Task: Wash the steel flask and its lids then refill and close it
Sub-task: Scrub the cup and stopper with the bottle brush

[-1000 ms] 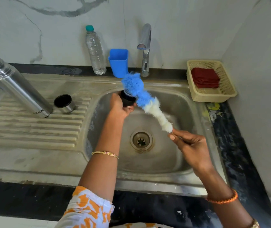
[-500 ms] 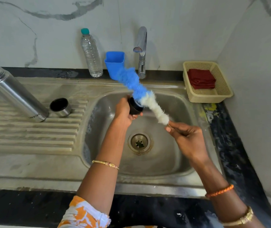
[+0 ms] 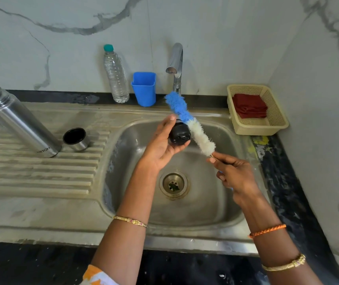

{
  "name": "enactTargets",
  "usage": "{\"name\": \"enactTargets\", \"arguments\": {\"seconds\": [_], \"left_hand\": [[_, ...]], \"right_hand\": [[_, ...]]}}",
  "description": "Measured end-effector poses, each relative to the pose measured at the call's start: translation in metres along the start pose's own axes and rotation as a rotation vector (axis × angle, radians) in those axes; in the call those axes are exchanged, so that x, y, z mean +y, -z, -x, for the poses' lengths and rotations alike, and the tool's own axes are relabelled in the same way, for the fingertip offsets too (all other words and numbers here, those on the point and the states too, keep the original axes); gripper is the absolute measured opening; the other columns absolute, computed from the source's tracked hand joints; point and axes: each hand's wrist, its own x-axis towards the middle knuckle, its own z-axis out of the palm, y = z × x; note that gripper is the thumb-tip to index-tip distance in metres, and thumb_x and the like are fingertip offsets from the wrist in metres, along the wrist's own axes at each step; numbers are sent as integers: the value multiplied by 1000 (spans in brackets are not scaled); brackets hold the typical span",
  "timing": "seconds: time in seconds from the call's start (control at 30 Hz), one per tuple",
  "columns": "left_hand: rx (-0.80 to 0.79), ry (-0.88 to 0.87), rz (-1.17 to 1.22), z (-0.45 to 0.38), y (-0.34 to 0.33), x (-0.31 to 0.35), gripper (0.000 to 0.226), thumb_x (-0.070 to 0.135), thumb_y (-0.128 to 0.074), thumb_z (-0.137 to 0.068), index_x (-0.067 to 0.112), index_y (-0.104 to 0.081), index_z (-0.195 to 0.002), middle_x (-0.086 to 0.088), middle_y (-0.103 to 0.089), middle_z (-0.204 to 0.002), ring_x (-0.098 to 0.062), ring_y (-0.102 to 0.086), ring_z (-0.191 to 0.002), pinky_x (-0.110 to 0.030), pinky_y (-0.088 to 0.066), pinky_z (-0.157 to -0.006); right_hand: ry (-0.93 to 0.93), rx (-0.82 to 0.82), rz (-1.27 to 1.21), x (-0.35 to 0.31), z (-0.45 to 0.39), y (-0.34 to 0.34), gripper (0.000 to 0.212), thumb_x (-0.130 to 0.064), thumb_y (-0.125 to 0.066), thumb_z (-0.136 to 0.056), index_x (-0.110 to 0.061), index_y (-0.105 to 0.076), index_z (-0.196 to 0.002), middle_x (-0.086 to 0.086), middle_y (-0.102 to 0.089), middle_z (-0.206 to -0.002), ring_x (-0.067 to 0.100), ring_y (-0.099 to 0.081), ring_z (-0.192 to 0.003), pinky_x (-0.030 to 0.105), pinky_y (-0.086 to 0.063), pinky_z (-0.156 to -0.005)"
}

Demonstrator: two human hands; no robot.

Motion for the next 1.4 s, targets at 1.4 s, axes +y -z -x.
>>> {"name": "enactTargets", "arguments": {"seconds": [1.4], "left_hand": [[248,-1,24,-14,-17,-23,33,31,-49,-99,4,-54,-117,-14,-66,-109,-18,-67,-82,-30,-58,-76]], "right_hand": [[817,328,749,-1,10,-41,36,-5,-57,-88,-23,-67,-117,-4,-69,-104,26,-66,-82,27,-43,-60]]}}
